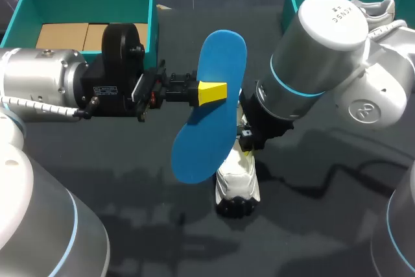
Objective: Take the shoe out of the shoebox, open the shoe tongue, remove and reinsert the insole, then place the shoe into the shoebox
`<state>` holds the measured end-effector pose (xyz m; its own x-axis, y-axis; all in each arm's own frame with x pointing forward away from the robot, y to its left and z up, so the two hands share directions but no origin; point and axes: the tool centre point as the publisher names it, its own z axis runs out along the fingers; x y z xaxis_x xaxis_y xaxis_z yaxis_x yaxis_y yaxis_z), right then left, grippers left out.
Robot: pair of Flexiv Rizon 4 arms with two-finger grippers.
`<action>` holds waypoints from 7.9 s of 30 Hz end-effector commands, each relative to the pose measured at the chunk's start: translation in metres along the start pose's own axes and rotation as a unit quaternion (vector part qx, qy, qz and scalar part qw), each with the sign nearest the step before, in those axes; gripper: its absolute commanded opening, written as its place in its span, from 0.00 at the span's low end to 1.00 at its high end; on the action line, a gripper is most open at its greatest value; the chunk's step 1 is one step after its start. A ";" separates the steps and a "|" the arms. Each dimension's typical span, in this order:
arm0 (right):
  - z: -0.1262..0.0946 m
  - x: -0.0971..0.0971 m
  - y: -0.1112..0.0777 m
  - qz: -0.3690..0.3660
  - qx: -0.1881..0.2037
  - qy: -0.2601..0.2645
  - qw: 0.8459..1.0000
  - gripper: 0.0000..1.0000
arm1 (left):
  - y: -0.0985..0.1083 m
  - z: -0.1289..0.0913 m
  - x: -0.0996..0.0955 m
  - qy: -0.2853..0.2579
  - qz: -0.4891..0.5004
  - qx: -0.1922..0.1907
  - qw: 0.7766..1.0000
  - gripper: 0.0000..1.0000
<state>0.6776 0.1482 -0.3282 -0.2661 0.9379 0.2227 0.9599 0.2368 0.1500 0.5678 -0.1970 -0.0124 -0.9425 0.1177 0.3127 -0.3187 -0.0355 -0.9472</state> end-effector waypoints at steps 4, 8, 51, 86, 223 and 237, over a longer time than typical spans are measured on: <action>0.010 0.000 0.001 0.009 -0.006 0.010 1.000 0.00 | 0.002 0.001 0.001 -0.001 0.000 0.001 1.000 0.00; 0.018 -0.004 0.000 0.017 -0.003 0.017 1.000 0.00 | 0.002 0.001 0.001 -0.001 0.000 0.001 1.000 0.00; -0.012 -0.017 -0.007 0.037 -0.003 0.118 0.992 1.00 | 0.002 0.001 0.001 -0.001 0.000 0.001 1.000 0.00; -0.064 -0.028 -0.013 0.042 -0.062 0.356 0.932 1.00 | -0.006 -0.001 -0.025 -0.015 0.146 -0.020 0.989 0.00; -0.101 0.009 0.064 0.054 -0.087 0.572 0.814 0.61 | 0.159 0.039 -0.187 0.054 0.852 -0.092 0.512 0.00; -0.099 0.016 0.066 0.054 -0.079 0.579 0.810 0.42 | 0.165 0.047 -0.191 0.064 0.854 -0.090 0.509 0.00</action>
<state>0.7269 0.1509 -0.2176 -0.1728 0.0617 0.9830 0.9843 0.0467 0.1701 0.6889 -0.2676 -0.2230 0.1860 0.1319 -0.9737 0.9793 -0.1056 0.1727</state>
